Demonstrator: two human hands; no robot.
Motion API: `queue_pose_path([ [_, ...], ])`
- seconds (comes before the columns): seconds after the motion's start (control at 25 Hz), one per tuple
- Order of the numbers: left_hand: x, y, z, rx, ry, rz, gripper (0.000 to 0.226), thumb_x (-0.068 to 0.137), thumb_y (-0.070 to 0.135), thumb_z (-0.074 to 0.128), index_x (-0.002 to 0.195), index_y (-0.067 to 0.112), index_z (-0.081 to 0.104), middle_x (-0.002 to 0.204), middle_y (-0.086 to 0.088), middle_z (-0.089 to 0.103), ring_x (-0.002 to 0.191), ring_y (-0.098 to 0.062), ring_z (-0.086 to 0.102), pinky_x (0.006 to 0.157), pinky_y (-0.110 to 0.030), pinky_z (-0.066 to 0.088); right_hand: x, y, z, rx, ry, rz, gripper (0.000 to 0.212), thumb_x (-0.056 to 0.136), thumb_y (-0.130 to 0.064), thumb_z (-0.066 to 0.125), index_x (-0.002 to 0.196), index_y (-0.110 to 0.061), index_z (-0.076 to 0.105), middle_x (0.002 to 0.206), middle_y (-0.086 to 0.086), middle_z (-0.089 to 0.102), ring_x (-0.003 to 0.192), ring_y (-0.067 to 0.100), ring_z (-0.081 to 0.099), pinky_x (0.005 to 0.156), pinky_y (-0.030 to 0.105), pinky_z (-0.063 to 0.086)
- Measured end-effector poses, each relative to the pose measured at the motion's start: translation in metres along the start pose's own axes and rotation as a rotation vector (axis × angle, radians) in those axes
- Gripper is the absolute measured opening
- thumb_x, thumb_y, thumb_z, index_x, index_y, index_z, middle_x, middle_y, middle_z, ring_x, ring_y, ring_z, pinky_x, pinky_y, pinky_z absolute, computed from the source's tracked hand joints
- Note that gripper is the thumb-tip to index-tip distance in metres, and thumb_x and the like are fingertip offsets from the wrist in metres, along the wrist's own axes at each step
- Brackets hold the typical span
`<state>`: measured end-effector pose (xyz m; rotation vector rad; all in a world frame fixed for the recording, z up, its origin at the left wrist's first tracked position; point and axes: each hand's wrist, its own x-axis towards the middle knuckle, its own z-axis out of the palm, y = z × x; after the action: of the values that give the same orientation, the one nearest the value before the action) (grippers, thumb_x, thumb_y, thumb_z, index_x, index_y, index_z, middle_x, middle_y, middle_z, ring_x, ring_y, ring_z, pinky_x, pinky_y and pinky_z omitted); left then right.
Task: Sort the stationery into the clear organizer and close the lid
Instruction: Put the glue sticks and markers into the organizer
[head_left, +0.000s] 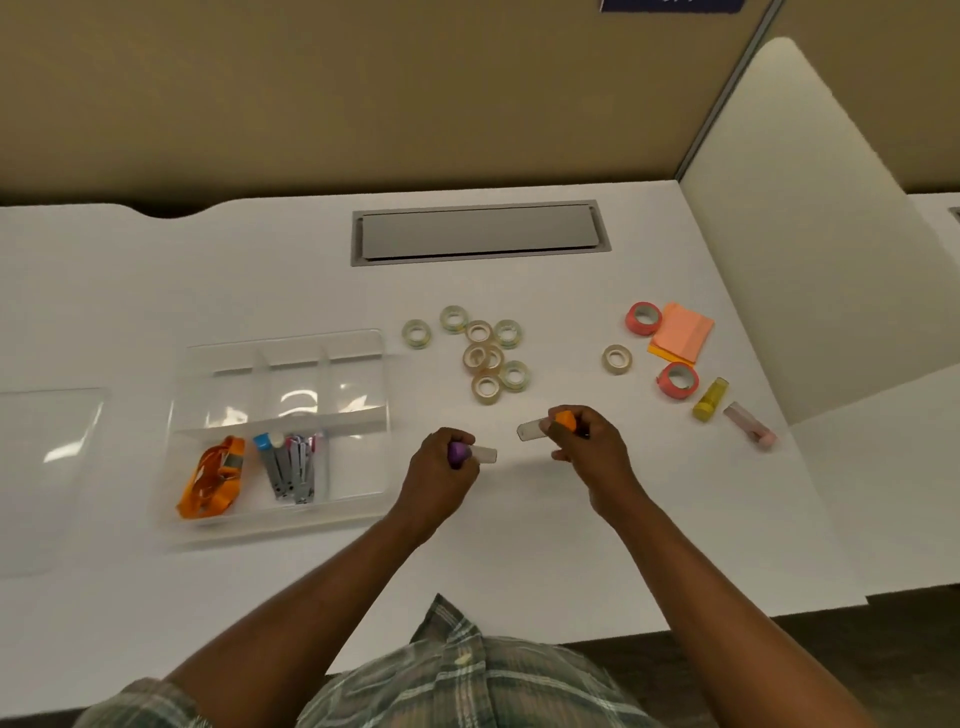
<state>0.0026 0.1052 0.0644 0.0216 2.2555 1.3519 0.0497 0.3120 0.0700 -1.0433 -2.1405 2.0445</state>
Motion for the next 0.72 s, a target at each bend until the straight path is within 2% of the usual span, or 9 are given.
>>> queue_pose_path([
  [0.2, -0.011, -0.024, -0.068, -0.013, 0.124, 0.016, 0.034, 0.089, 0.019, 0.068, 0.116, 0.021, 0.048, 0.093, 0.003, 0.056, 0.075, -0.012, 0.056, 0.060, -0.019, 0.045, -0.008, -0.025, 0.090, -0.083, -0.228, -0.086, 0.018, 0.086, -0.024, 0.075, 0.103, -0.021, 0.069, 0.099, 0.000, 0.073, 0.093, 0.018, 0.070, 0.080, 0.038, 0.061],
  [0.32, -0.010, -0.040, -0.107, 0.097, 0.193, 0.087, 0.030, 0.088, 0.021, 0.071, 0.109, 0.015, 0.050, 0.088, 0.004, 0.055, 0.074, -0.011, 0.055, 0.065, -0.020, 0.045, -0.009, -0.032, 0.139, -0.296, -0.286, -0.216, 0.031, 0.084, -0.030, 0.076, 0.110, -0.025, 0.060, 0.093, 0.001, 0.072, 0.078, 0.018, 0.071, 0.072, 0.036, 0.062],
  [0.44, -0.001, -0.054, -0.138, 0.202, 0.221, 0.109, 0.029, 0.087, 0.025, 0.072, 0.109, 0.014, 0.056, 0.091, 0.004, 0.059, 0.074, -0.010, 0.054, 0.064, -0.018, 0.042, -0.008, -0.035, 0.180, -0.510, -0.290, -0.338, 0.038, 0.082, -0.038, 0.077, 0.104, -0.027, 0.049, 0.086, -0.001, 0.071, 0.072, 0.019, 0.068, 0.065, 0.034, 0.058],
  [0.6, 0.023, -0.069, -0.154, 0.370, 0.172, 0.086, 0.035, 0.089, 0.024, 0.069, 0.120, 0.010, 0.062, 0.106, -0.007, 0.066, 0.095, -0.019, 0.060, 0.081, -0.027, 0.047, -0.005, -0.029, 0.216, -0.790, -0.320, -0.432, 0.034, 0.085, -0.035, 0.074, 0.105, -0.022, 0.051, 0.087, 0.004, 0.069, 0.073, 0.022, 0.064, 0.069, 0.034, 0.053],
  [0.64, 0.028, -0.071, -0.155, 0.428, 0.144, 0.092, 0.031, 0.090, 0.025, 0.068, 0.116, 0.010, 0.064, 0.105, -0.009, 0.067, 0.095, -0.022, 0.061, 0.082, -0.030, 0.049, -0.006, -0.026, 0.223, -0.859, -0.323, -0.449, 0.031, 0.086, -0.034, 0.072, 0.105, -0.020, 0.052, 0.086, 0.005, 0.069, 0.074, 0.024, 0.064, 0.069, 0.035, 0.052],
  [0.72, 0.036, -0.070, -0.153, 0.539, 0.099, 0.095, 0.018, 0.091, 0.025, 0.066, 0.102, 0.011, 0.067, 0.096, -0.009, 0.068, 0.087, -0.022, 0.062, 0.076, -0.032, 0.049, -0.005, -0.020, 0.232, -1.029, -0.306, -0.514, 0.022, 0.091, -0.030, 0.064, 0.105, -0.017, 0.053, 0.084, 0.006, 0.069, 0.074, 0.027, 0.064, 0.066, 0.036, 0.052],
])
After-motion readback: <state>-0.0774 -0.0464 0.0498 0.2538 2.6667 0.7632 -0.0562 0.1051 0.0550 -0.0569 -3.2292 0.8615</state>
